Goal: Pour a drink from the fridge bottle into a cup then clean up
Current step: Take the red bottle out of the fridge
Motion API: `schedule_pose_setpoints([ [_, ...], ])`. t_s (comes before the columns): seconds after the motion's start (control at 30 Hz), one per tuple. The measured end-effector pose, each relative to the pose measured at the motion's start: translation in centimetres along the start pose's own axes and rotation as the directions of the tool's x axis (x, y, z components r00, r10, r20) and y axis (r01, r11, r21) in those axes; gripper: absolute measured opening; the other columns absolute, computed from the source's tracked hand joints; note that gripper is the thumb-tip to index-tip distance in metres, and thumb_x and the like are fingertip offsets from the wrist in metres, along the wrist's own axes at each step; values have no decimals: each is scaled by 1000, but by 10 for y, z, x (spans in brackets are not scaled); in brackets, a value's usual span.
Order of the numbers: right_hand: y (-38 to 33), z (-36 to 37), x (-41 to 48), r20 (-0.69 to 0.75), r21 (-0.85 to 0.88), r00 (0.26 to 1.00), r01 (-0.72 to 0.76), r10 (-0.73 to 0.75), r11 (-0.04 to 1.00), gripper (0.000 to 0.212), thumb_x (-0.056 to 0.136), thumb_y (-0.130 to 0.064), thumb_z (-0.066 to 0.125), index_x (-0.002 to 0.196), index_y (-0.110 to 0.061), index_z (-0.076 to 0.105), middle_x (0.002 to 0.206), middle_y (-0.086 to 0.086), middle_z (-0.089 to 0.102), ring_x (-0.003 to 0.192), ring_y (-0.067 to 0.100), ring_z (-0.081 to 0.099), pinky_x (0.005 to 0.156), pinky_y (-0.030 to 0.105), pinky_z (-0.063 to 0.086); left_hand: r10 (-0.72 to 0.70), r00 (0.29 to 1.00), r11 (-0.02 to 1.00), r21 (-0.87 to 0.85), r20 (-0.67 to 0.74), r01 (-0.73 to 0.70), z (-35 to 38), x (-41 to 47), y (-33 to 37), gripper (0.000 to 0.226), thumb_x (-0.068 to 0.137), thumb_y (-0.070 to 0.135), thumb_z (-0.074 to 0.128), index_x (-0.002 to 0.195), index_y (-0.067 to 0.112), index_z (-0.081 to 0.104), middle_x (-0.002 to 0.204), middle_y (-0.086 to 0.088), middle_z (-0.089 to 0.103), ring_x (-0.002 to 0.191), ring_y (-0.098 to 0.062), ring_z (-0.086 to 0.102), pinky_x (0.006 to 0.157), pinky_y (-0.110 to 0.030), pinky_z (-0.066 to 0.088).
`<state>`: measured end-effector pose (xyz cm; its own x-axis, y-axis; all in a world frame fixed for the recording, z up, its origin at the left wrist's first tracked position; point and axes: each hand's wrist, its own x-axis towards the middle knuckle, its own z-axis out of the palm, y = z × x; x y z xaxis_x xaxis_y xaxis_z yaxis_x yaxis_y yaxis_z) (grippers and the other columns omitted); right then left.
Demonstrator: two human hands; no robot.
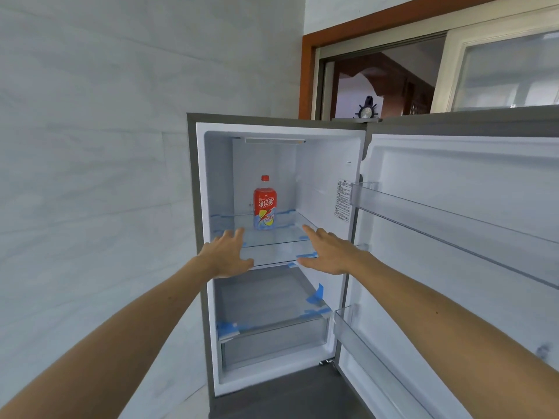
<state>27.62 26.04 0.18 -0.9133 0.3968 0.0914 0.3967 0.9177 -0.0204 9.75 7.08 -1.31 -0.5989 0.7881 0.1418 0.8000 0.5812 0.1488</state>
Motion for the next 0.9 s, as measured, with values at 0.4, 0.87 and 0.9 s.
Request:
schedule_pose_setpoints([
  [0.4, 25, 17, 63, 7, 56, 1000, 4, -5, 998, 89, 95, -60, 47, 158, -21, -2, 160, 12, 22, 141, 33, 35, 105, 48, 38, -34, 998, 998, 58, 45, 31, 20, 65, -10, 88, 89, 58, 56, 155, 18, 12, 157, -16, 30, 136, -39, 42, 108, -58, 41],
  [0.87, 44, 13, 177, -21, 79, 999, -41, 43, 996, 89, 95, -59, 49, 158, -22, -2, 160, 12, 22, 141, 31, 34, 107, 47, 39, 2, 999, 997, 80, 44, -5, 26, 181, -42, 92, 92, 57, 54, 157, 19, 1, 160, -19, 24, 139, -41, 38, 112, -59, 35],
  [0.9, 44, 13, 185, -20, 88, 999, -47, 49, 995, 88, 95, -59, 49, 158, -22, -2, 160, 11, 20, 142, 31, 33, 108, 47, 38, 3, 999, 997, 80, 45, -6, 26, 187, -44, 91, 92, 56, 53, 157, 19, 1, 160, -18, 22, 141, -41, 36, 114, -59, 34],
])
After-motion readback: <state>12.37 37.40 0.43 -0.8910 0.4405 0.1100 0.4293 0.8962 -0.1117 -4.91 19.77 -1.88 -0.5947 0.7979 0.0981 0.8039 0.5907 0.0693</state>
